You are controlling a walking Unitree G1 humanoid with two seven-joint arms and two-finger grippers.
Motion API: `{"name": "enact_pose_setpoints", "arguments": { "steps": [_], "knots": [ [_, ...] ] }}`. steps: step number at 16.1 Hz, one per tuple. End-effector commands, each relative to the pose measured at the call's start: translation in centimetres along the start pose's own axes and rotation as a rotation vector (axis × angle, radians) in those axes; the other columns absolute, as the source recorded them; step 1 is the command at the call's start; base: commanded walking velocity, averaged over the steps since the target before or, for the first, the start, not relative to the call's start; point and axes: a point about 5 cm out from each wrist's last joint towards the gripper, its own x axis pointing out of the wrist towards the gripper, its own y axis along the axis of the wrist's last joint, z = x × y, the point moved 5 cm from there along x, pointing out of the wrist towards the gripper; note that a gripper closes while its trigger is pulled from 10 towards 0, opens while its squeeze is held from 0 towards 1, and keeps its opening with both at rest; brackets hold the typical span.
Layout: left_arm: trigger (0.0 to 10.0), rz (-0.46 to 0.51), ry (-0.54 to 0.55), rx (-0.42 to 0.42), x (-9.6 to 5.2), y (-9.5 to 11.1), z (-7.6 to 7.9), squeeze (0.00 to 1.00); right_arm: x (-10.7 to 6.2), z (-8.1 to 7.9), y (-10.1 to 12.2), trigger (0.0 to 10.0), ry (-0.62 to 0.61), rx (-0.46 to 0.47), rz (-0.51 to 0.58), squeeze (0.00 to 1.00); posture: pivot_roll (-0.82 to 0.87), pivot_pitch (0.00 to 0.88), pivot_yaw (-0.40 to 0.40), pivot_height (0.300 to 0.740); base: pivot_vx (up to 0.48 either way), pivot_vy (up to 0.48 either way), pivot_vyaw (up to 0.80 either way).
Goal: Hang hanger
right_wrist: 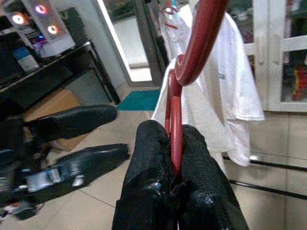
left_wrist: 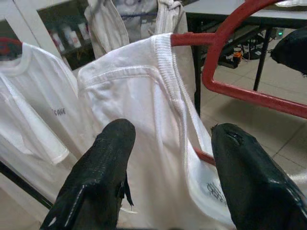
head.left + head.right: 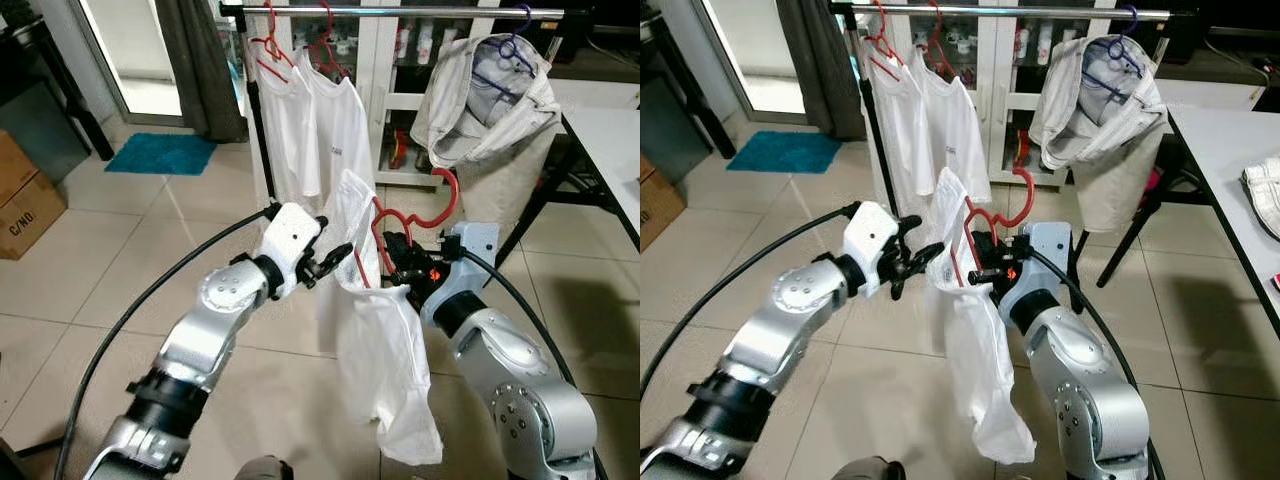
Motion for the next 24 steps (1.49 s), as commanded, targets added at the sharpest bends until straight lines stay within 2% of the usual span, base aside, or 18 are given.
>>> {"name": "enact_pose_setpoints", "arguments": {
  "steps": [1, 2, 3, 4, 7, 18, 21, 23, 24],
  "knots": [
    [8.7, 0.013, 0.012, 0.022, 0.4, 0.3, -0.3, 0.0, 0.1, -1.1, 1.6, 0.0, 0.055, -0.009, 0.057, 0.0, 0.02, 0.007, 0.047, 0.74, 0.0, 0.0, 0.0],
    [4.9, 0.02, 0.021, 0.021, 0.7, 0.4, -0.6, 0.0, 0.1, -1.3, 1.8, 0.0, 0.067, -0.008, 0.063, 0.0, 0.02, 0.007, 0.045, 0.74, 0.0, 0.0, 0.0],
    [3.1, 0.02, 0.027, 0.026, 1.0, 0.2, -0.9, 0.0, 0.0, -1.6, 2.0, 0.0, 0.08, -0.005, 0.068, 0.0, 0.02, 0.006, 0.045, 0.74, 0.0, 0.0, 0.0],
    [2.7, 0.015, 0.025, 0.031, 1.2, 0.1, -1.0, 0.0, 0.0, -1.7, 2.1, 0.0, 0.087, -0.007, 0.069, 0.0, 0.02, 0.006, 0.046, 0.74, 0.0, 0.0, 0.0],
    [0.0, -0.004, 0.034, 0.057, 1.8, -0.5, -1.6, 0.0, -0.1, -1.9, 2.3, 0.0, 0.098, -0.006, 0.075, 0.0, 0.01, 0.005, 0.048, 0.74, 0.0, 0.0, 0.0],
    [0.0, 0.007, 0.094, 0.056, 2.3, -0.7, -3.1, 0.0, -0.2, -1.8, 2.5, 0.0, 0.101, -0.004, 0.077, 0.0, 0.01, 0.006, 0.046, 0.74, 0.0, 0.0, 0.0],
    [0.0, 0.027, 0.103, 0.02, 2.3, -0.6, -3.4, 0.0, -0.2, -1.8, 2.4, 0.0, 0.103, -0.005, 0.075, 0.0, 0.01, 0.004, 0.046, 0.74, 0.0, 0.0, 0.0],
    [0.0, 0.119, 0.153, -0.091, 2.1, 0.8, -4.5, 0.0, -0.2, -1.5, 2.2, 0.0, 0.087, -0.012, 0.063, 0.0, 0.01, 0.003, 0.048, 0.74, 0.0, 0.0, 0.0],
    [0.0, 0.141, 0.165, -0.103, 2.0, 1.2, -4.8, 0.0, -0.2, -1.4, 2.1, 0.0, 0.079, -0.015, 0.056, 0.0, 0.01, 0.003, 0.049, 0.74, 0.0, 0.0, 0.0]
  ]
}}
